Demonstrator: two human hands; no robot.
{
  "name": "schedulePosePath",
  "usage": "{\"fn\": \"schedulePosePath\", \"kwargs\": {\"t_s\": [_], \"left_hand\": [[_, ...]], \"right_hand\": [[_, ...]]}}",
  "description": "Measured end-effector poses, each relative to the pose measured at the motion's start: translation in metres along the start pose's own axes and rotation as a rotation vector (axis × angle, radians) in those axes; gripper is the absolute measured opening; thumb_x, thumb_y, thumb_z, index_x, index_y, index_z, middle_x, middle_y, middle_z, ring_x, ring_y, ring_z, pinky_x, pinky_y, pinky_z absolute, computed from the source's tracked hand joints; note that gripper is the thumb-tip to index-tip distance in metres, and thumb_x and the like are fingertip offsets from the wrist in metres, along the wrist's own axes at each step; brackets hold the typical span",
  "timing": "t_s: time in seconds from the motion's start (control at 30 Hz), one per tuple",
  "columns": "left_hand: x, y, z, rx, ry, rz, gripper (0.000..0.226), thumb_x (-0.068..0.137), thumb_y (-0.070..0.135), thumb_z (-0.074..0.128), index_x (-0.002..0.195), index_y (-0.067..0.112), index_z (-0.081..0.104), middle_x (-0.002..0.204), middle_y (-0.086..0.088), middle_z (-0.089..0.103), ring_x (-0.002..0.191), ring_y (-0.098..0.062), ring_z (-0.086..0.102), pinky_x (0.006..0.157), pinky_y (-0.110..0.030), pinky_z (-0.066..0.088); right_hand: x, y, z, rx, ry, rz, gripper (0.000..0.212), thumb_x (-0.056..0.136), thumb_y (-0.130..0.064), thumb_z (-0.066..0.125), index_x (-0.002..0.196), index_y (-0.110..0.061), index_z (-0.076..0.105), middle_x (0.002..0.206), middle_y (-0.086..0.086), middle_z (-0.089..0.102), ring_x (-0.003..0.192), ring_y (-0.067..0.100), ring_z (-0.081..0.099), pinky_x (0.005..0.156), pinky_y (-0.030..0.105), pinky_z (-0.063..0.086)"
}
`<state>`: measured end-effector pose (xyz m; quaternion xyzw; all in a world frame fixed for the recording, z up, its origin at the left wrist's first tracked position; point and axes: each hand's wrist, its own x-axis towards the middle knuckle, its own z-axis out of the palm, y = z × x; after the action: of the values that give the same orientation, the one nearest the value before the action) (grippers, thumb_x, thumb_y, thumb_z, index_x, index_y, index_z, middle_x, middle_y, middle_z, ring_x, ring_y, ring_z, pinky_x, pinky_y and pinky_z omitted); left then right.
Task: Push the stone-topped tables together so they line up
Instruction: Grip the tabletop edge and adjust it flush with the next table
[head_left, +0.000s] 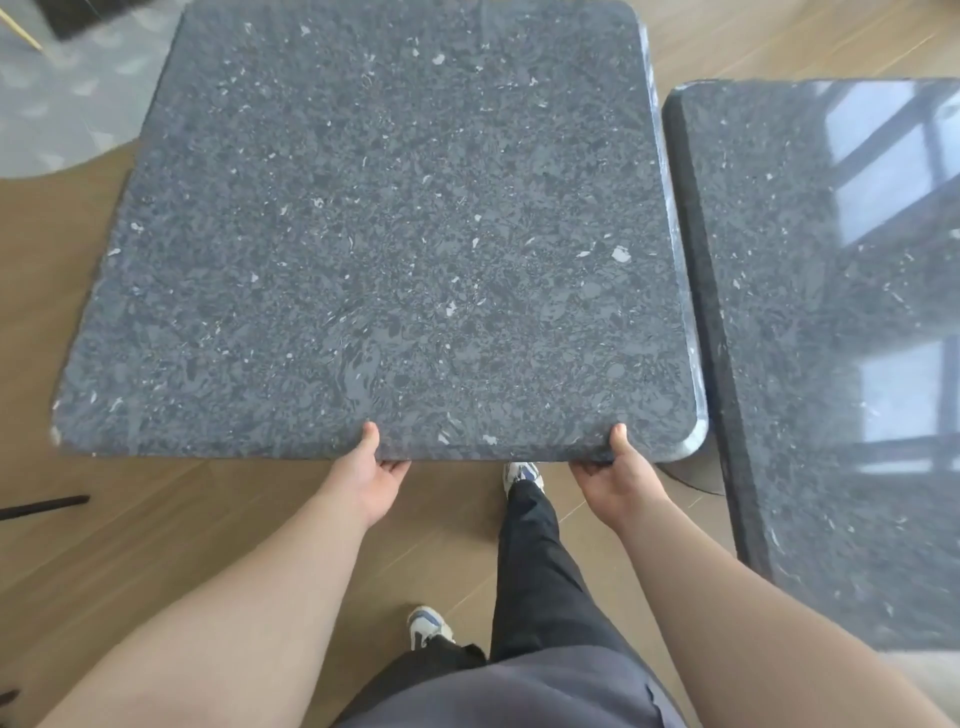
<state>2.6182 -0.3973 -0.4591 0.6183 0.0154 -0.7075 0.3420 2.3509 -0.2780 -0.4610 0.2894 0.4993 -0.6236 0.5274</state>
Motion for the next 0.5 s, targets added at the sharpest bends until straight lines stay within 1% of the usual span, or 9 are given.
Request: {"fn": "schedulePosePath", "kwargs": {"t_s": [0.07,0.17,0.2,0.23,0.27,0.33,0.4,0.5], "left_hand": [[0.001,0.001,0.001,-0.012,-0.001,-0.011,0.038,0.104,0.027,0.050,0.138,0.011,0.046,0.125,-0.011,0.059,0.117,-0.025,0.055,0.112,-0.044,0.041],[-0.001,0.001,0.000,-0.048,0.014,-0.035,0.029,0.103,0.023,0.055,0.129,0.011,0.051,0.121,-0.011,0.059,0.113,-0.026,0.057,0.111,-0.045,0.041],[-0.002,0.001,0.000,-0.057,0.014,-0.034,0.024,0.102,0.020,0.056,0.123,0.009,0.054,0.120,-0.012,0.060,0.110,-0.027,0.059,0.109,-0.045,0.043],[-0.001,0.003,0.000,-0.070,0.014,-0.023,0.018,0.101,0.015,0.057,0.117,0.008,0.057,0.120,-0.013,0.062,0.108,-0.028,0.061,0.107,-0.046,0.045],[0.001,0.005,-0.001,-0.090,0.023,-0.002,0.013,0.099,0.009,0.058,0.112,0.008,0.059,0.120,-0.013,0.063,0.107,-0.029,0.063,0.104,-0.047,0.047],[0.004,0.007,-0.002,-0.161,0.046,0.045,0.014,0.096,0.002,0.056,0.109,0.007,0.061,0.119,-0.014,0.067,0.106,-0.031,0.066,0.100,-0.048,0.051],[0.003,0.008,-0.002,-0.212,0.027,0.052,0.020,0.096,0.009,0.060,0.116,0.008,0.062,0.118,-0.013,0.069,0.108,-0.031,0.067,0.098,-0.049,0.051],[0.004,0.008,-0.007,-0.203,0.027,0.055,0.035,0.096,0.023,0.066,0.127,0.011,0.058,0.120,-0.011,0.068,0.111,-0.030,0.065,0.098,-0.050,0.051]], "right_hand": [[-0.004,-0.001,0.005,0.019,0.012,-0.007,0.049,0.101,-0.033,0.055,0.142,-0.008,0.046,0.134,0.013,0.060,0.107,0.027,0.064,0.096,0.042,0.050],[-0.006,-0.001,0.007,0.047,0.049,0.014,0.045,0.100,-0.032,0.057,0.138,-0.008,0.050,0.130,0.014,0.062,0.106,0.028,0.064,0.078,0.042,0.054],[-0.005,-0.001,0.006,0.069,0.051,0.025,0.045,0.100,-0.032,0.058,0.137,-0.008,0.051,0.129,0.014,0.063,0.108,0.028,0.064,0.077,0.043,0.054],[-0.003,0.000,0.005,0.090,0.045,0.033,0.045,0.099,-0.032,0.060,0.136,-0.008,0.052,0.129,0.014,0.064,0.110,0.029,0.064,0.080,0.043,0.055],[-0.002,0.001,0.005,0.113,0.036,0.039,0.045,0.097,-0.032,0.062,0.135,-0.008,0.054,0.129,0.015,0.064,0.113,0.030,0.064,0.088,0.044,0.055],[0.004,0.003,0.006,0.155,0.021,0.038,0.045,0.093,-0.034,0.067,0.130,-0.010,0.057,0.127,0.015,0.066,0.115,0.032,0.064,0.101,0.048,0.051],[0.006,0.003,0.007,0.180,0.011,0.033,0.045,0.091,-0.030,0.071,0.129,-0.011,0.058,0.123,0.014,0.069,0.113,0.033,0.066,0.101,0.050,0.051],[0.006,0.003,0.005,0.189,-0.001,0.011,0.043,0.093,-0.025,0.068,0.131,-0.010,0.056,0.123,0.012,0.070,0.112,0.031,0.068,0.099,0.048,0.053]]}}
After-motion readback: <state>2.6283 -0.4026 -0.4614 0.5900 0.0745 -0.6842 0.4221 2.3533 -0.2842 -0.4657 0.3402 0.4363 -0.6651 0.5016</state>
